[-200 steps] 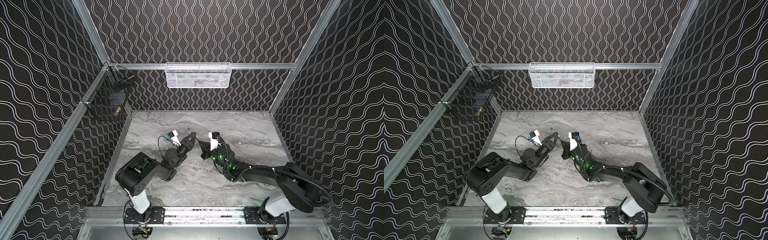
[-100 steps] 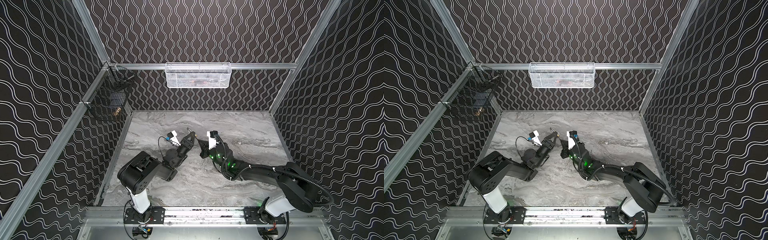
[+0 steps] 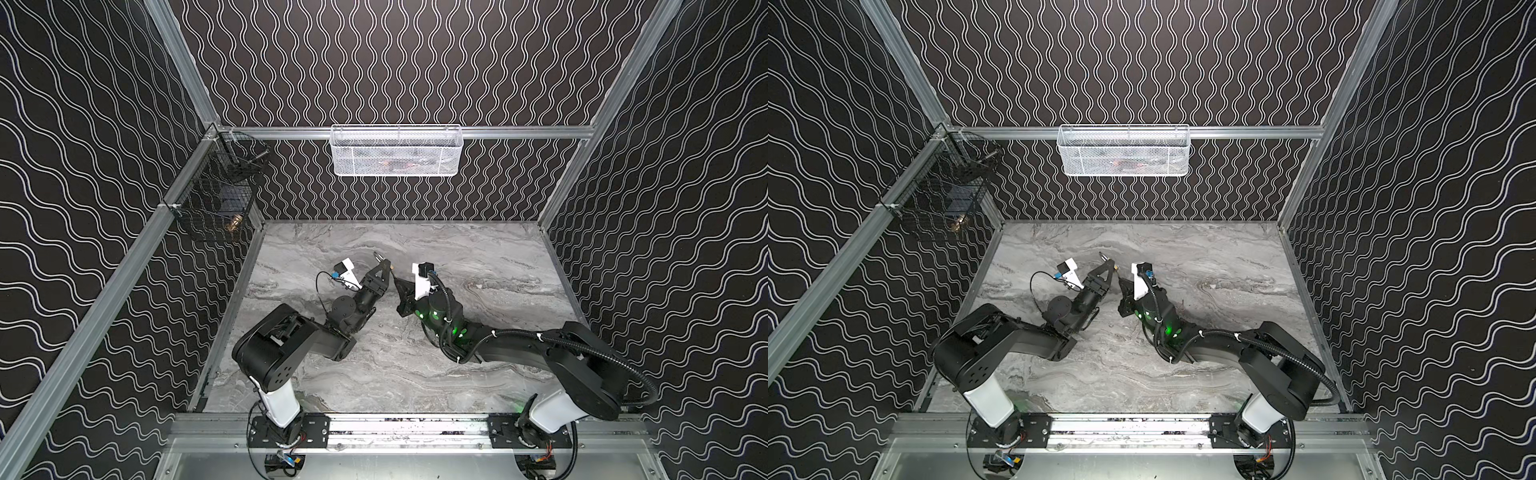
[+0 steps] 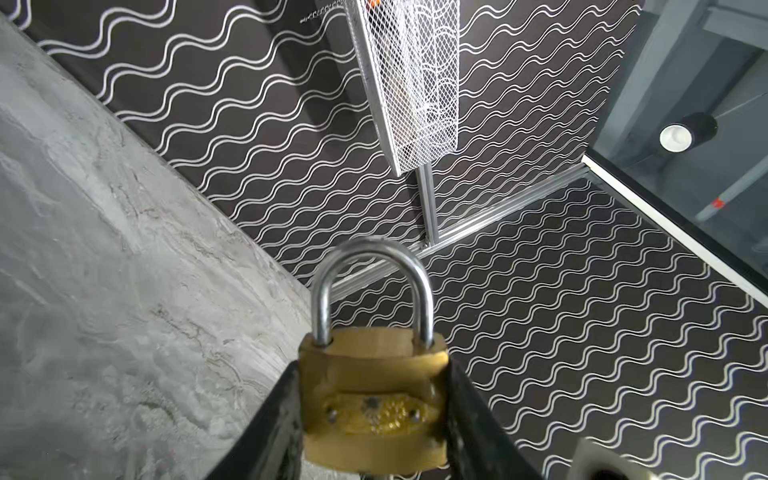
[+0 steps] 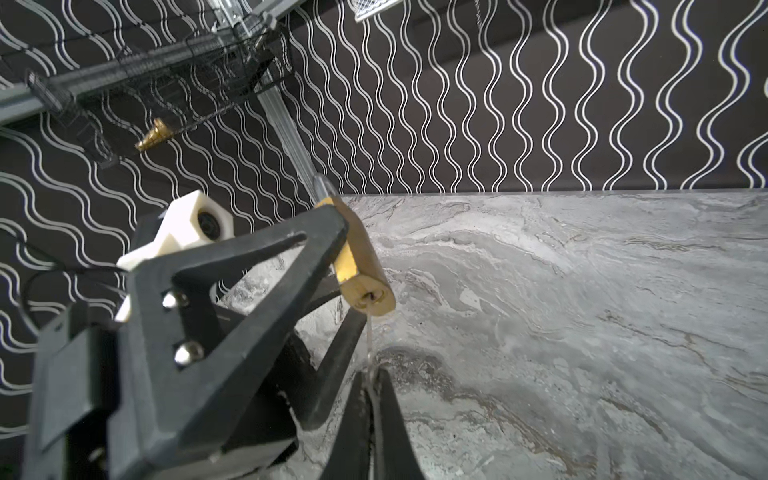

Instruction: Unlock with the key

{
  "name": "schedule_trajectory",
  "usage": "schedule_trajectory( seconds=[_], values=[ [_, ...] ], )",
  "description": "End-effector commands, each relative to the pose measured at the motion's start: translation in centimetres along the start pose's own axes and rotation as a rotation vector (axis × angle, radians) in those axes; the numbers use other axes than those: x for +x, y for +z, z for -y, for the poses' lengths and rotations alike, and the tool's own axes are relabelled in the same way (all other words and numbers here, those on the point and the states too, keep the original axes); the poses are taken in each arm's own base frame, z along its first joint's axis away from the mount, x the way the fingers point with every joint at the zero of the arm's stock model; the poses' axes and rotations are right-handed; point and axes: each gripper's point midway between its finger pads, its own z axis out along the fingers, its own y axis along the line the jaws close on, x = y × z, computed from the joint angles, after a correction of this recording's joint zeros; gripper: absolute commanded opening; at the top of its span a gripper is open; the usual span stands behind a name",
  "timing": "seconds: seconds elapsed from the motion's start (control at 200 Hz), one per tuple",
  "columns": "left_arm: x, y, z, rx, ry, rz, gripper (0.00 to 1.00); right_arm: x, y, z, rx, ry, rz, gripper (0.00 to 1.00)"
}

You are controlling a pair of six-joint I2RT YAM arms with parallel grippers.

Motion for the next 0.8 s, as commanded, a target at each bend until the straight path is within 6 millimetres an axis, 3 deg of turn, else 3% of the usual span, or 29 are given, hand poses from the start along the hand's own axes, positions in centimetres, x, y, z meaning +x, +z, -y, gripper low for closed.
schedule_trajectory(
  seconds=[0.0,0.17,0.345,0.561,0.791],
  values=[
    [4.9,-1.1,1.1,0.08,-0.032,-0.276,0.0,-3.5,-1.2,-4.2,-0.212,-0.022,0.135,0.0],
    [4.9,-1.8,2.5,0.133,0.011,-0.322,0.0,-2.8,-2.7,-3.9,-0.225,-0.063,0.134,0.0],
    [3.2,-2.3,1.3,0.102,0.056,-0.278,0.0,-1.2,-4.2,-2.7,-0.188,-0.033,0.075,0.0],
    [0.6,-2.1,1.9,0.099,0.209,-0.147,0.0,1.1,-6.4,-2.2,-0.132,0.032,0.017,0.0],
    [-1.1,-2.2,2.7,0.097,0.24,-0.071,0.0,2.5,-7.6,-0.2,0.075,0.053,-0.03,0.0]
  ],
)
